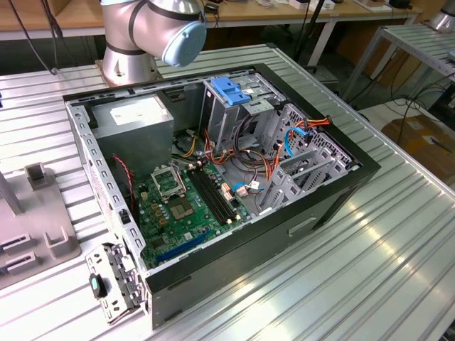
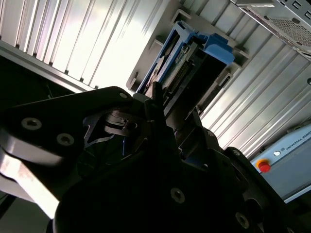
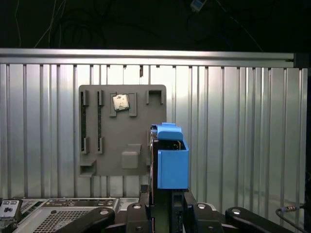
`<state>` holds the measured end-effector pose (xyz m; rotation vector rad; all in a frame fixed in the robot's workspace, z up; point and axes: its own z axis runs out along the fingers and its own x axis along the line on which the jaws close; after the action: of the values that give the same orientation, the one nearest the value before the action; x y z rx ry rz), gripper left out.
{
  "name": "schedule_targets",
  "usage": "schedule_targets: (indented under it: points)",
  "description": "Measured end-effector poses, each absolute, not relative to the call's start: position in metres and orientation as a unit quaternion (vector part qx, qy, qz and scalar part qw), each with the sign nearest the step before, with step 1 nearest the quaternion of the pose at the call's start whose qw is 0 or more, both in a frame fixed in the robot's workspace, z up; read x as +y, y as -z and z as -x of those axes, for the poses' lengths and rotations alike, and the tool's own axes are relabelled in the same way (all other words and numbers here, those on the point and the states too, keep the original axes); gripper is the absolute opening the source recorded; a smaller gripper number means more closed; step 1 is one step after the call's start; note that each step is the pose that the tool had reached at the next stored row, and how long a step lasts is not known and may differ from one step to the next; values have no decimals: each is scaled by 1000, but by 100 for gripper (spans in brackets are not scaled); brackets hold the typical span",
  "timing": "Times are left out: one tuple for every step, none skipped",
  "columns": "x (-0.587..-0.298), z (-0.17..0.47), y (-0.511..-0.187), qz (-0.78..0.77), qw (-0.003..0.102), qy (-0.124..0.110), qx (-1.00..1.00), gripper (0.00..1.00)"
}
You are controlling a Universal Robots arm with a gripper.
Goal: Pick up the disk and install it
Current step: 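Pick up the disk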
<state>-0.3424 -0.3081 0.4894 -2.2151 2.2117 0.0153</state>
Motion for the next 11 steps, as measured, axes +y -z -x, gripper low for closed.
schedule_targets:
  points:
    - [-308, 340, -489, 708, 6, -5, 707, 35]
    - [-308, 338, -489, 708, 6, -5, 707, 35]
    - [-308, 336, -489, 708, 6, -5, 707, 35]
    - [-308, 333, -489, 708, 6, -5, 707, 35]
    - [-308, 331, -489, 708, 6, -5, 707, 35]
    - [-308, 328, -489, 708, 6, -5, 707, 35]
    - [-308, 325, -489, 708, 6, -5, 707, 35]
    - [-308, 323, -489, 708, 6, -5, 707, 35]
    - [-308, 320, -489, 708, 6, -5, 707, 35]
    - [-308, 317, -489, 708, 6, -5, 707, 35]
    - [-308, 315, -489, 708, 6, -5, 707, 35]
